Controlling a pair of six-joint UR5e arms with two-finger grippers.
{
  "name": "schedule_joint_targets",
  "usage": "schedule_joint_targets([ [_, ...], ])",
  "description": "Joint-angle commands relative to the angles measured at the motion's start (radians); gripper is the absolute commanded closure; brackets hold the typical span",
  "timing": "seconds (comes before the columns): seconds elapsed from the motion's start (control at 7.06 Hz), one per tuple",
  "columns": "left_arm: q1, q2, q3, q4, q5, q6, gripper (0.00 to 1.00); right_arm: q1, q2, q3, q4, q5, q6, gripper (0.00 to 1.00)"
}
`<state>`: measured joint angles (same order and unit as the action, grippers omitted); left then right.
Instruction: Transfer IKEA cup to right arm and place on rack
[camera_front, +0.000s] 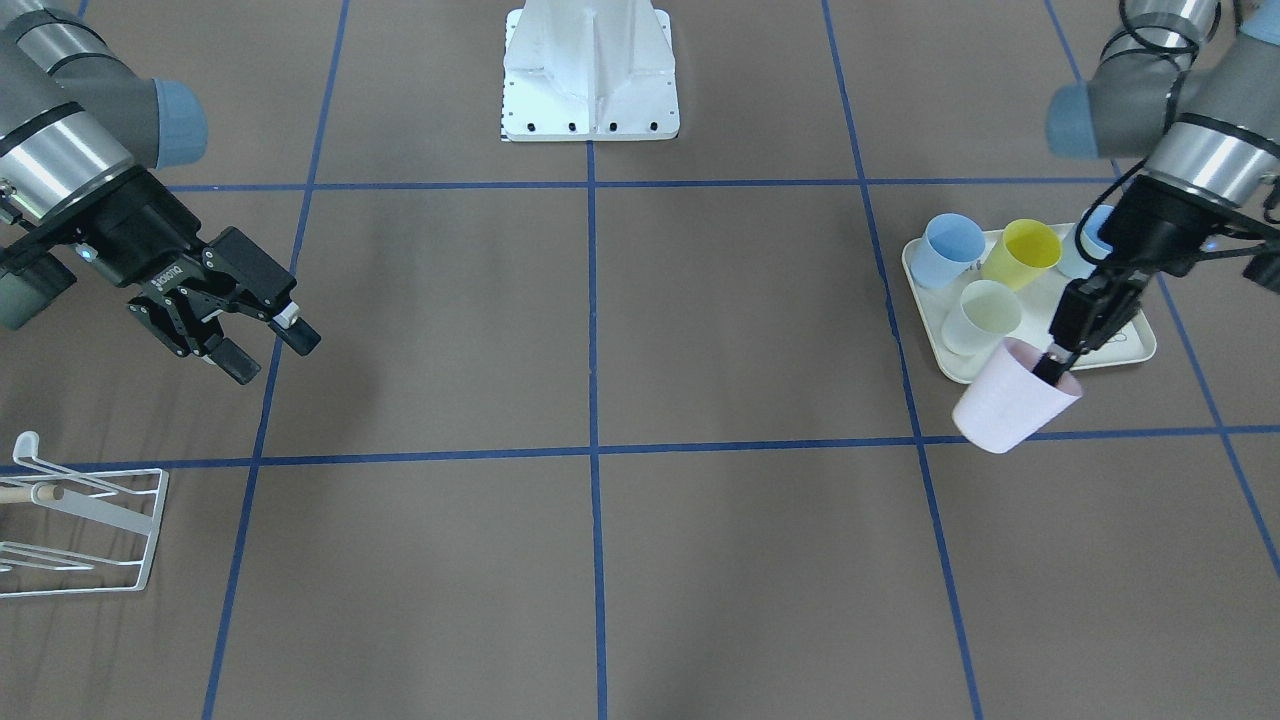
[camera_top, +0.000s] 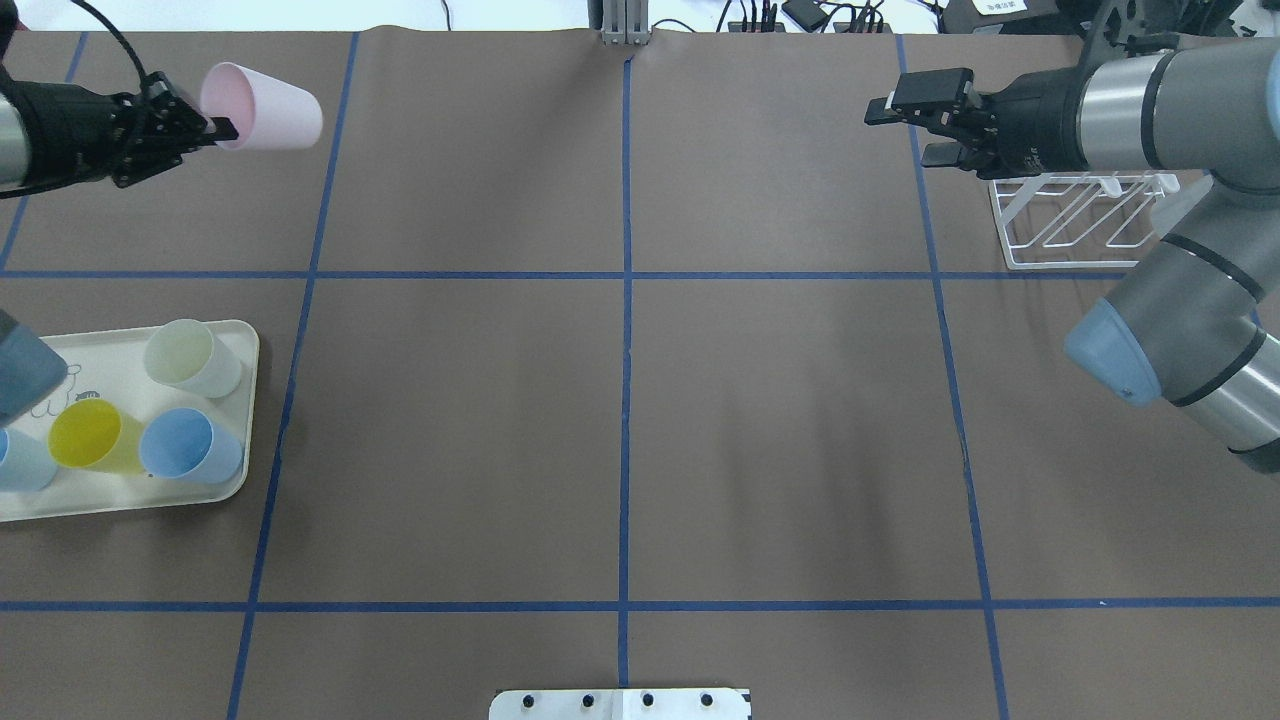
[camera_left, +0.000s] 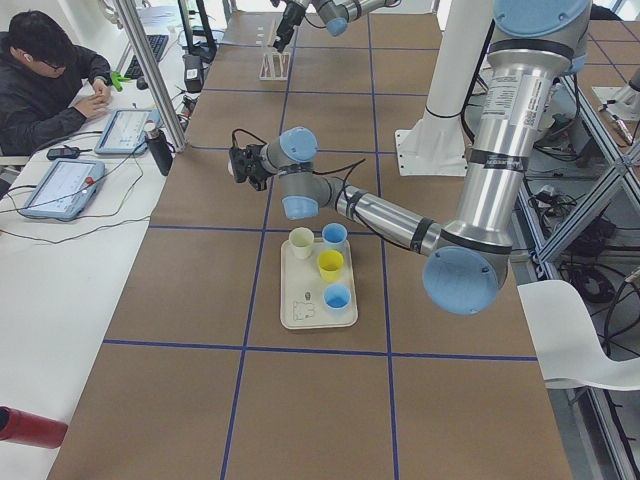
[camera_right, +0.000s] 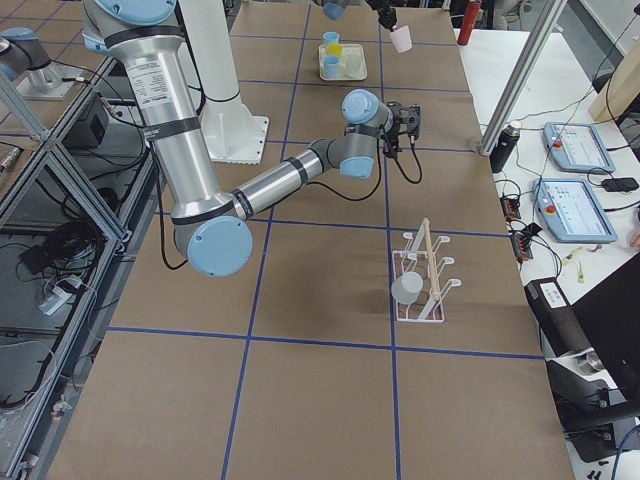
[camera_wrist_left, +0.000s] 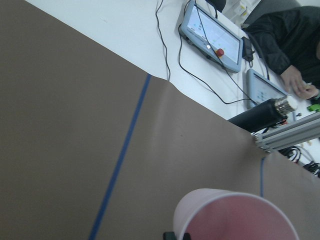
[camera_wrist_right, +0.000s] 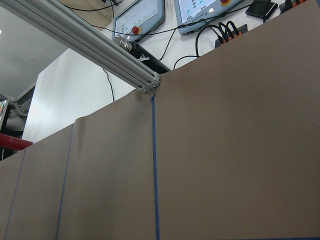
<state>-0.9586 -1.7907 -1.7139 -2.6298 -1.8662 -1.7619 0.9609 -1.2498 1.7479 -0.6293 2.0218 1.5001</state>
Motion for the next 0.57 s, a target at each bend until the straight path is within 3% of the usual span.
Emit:
schedule_joint_targets([
  [0.0,0.16,-0.103,0.025,-0.102,0.21,-0.326,1.0,-0.017,0.041,0.002,0.0,-0.032,0.084,0.0],
  [0.43,0.257,-0.159,0.103,-0.419,0.396,-0.624,1.0,-0.097,0.163,-0.001,0.003,-0.157,0.257,0.0],
])
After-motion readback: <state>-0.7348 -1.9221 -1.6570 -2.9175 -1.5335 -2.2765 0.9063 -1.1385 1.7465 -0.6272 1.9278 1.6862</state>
